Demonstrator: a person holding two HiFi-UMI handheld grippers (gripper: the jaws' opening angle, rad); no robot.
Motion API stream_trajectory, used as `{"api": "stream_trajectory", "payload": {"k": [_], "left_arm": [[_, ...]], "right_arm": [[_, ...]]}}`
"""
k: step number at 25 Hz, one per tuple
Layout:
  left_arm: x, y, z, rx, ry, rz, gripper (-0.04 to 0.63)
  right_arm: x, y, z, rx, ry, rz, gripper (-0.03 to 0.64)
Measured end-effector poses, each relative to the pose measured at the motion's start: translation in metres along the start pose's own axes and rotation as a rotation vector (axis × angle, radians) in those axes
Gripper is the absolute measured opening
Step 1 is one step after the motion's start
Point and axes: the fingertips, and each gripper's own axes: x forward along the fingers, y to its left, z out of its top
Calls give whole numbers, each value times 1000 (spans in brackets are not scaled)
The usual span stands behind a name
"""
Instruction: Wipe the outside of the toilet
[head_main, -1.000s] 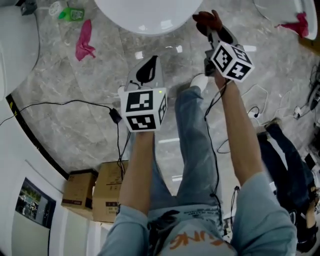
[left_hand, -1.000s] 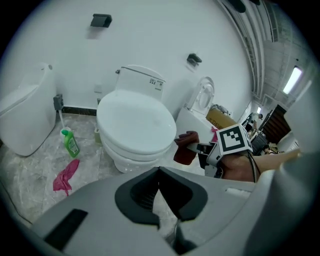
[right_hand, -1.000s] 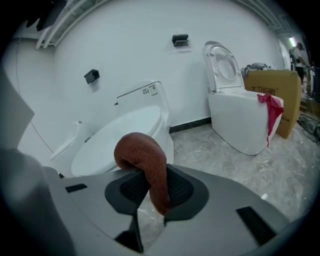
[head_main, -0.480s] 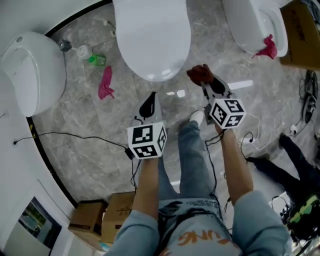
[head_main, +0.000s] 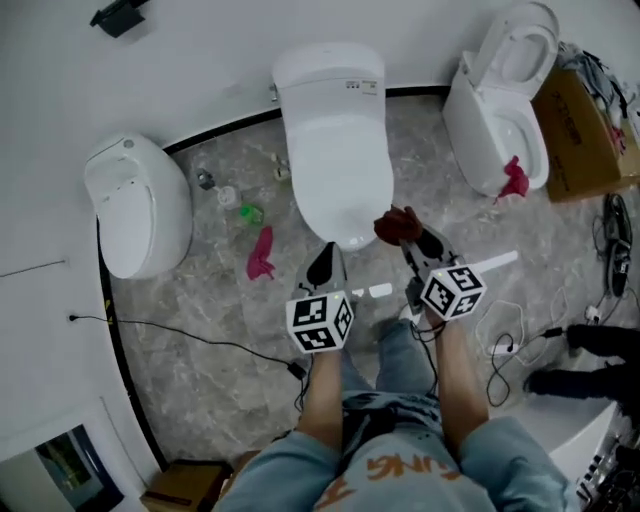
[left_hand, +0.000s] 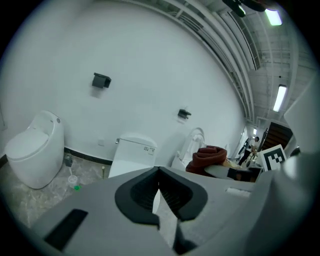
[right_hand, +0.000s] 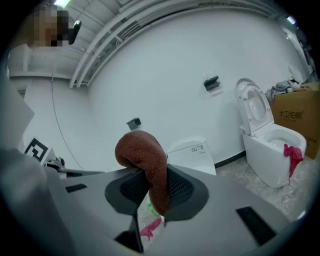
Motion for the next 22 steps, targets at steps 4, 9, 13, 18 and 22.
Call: {"api": "stream_trajectory", "payload": {"k": [4,9,13,18,22], "left_arm": [[-30,4,69,35,-105,-4,-6],[-51,-21,176,132,-283,-67,-6],[-79,-43,212,173,-380,-96,-6],[-93,-69,244,278,-437,-113,-6],[-88,-86,255,335,-445,-128,-6]], "right_arm": [[-8,52,65,-13,-69,34,81],[-12,108,160,-90,-214,75,80],[-33,131,192,-177,-259,93,80],[-49,130,220,-235,-294,68,81],[-57,121,241,-252,-332,60,80]]}}
